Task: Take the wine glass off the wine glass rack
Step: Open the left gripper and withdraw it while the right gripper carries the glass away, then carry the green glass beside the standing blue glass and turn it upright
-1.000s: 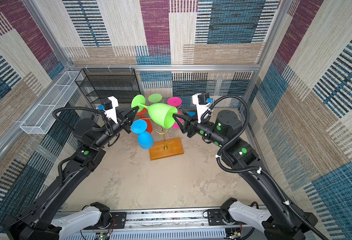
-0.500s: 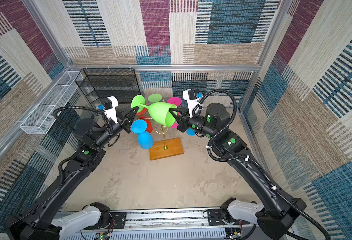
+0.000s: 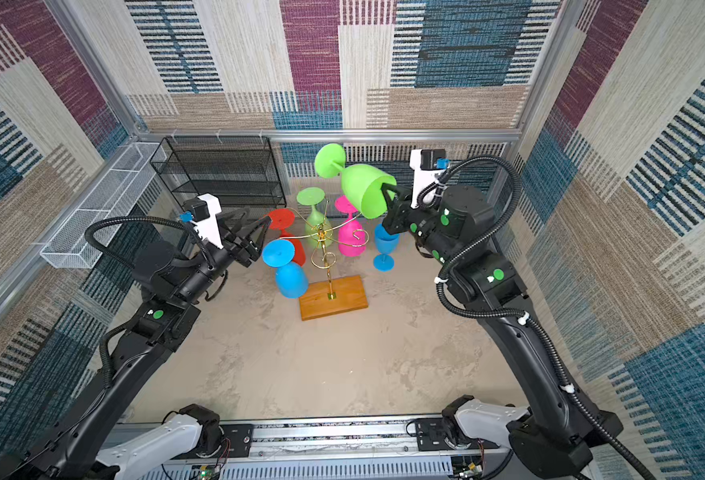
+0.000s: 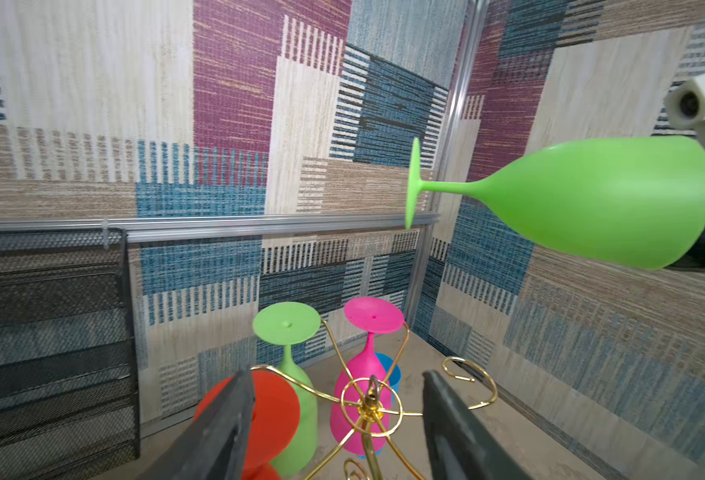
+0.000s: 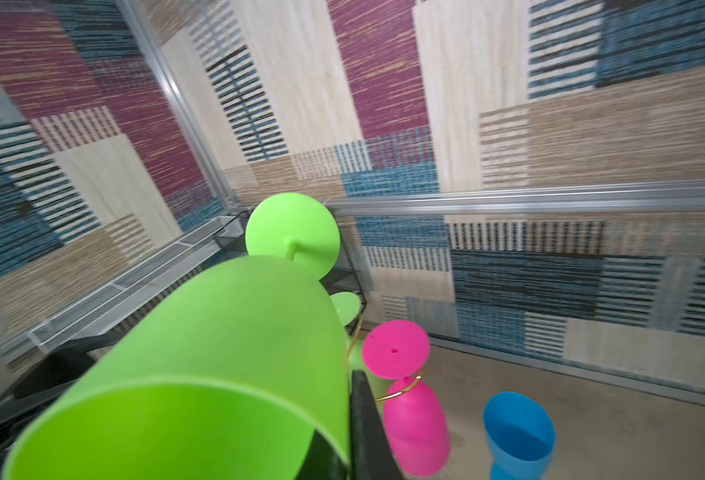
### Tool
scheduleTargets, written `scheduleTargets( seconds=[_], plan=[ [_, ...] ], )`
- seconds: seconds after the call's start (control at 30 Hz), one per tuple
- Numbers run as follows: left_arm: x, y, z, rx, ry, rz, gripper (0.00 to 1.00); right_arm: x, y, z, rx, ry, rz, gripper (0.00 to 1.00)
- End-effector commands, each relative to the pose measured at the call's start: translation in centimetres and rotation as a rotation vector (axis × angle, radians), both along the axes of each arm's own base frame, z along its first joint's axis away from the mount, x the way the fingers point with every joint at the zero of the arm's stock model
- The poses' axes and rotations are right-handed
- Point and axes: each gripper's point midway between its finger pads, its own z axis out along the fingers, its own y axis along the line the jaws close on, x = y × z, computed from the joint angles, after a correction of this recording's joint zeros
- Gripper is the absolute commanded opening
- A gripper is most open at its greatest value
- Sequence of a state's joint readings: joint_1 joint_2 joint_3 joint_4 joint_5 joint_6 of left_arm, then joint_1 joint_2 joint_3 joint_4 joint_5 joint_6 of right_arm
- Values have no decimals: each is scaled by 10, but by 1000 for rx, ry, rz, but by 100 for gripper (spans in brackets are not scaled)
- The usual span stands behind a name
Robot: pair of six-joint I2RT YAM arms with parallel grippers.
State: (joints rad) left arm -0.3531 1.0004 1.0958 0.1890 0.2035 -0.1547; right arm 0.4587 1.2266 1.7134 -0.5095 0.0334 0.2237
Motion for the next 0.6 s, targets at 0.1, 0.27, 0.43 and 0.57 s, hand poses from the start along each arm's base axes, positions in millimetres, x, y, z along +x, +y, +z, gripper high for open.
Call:
scheduleTargets(
  seconds=[0.1,0.27,0.43,0.57],
  plan=[
    [9,62,-19,46,67,285,71,16,-79,-47,-166,197,-279,0],
    [14,111,-43,-49,157,403,72,28,-111,-88,-272,375,-364,0],
    [17,139,-66,-71,194,461,73,37,-143,-129,-339,498,-454,0],
    [22,148,-94,-24,242,485,74,45,-163,-159,-384,578,-516,0]
  ],
)
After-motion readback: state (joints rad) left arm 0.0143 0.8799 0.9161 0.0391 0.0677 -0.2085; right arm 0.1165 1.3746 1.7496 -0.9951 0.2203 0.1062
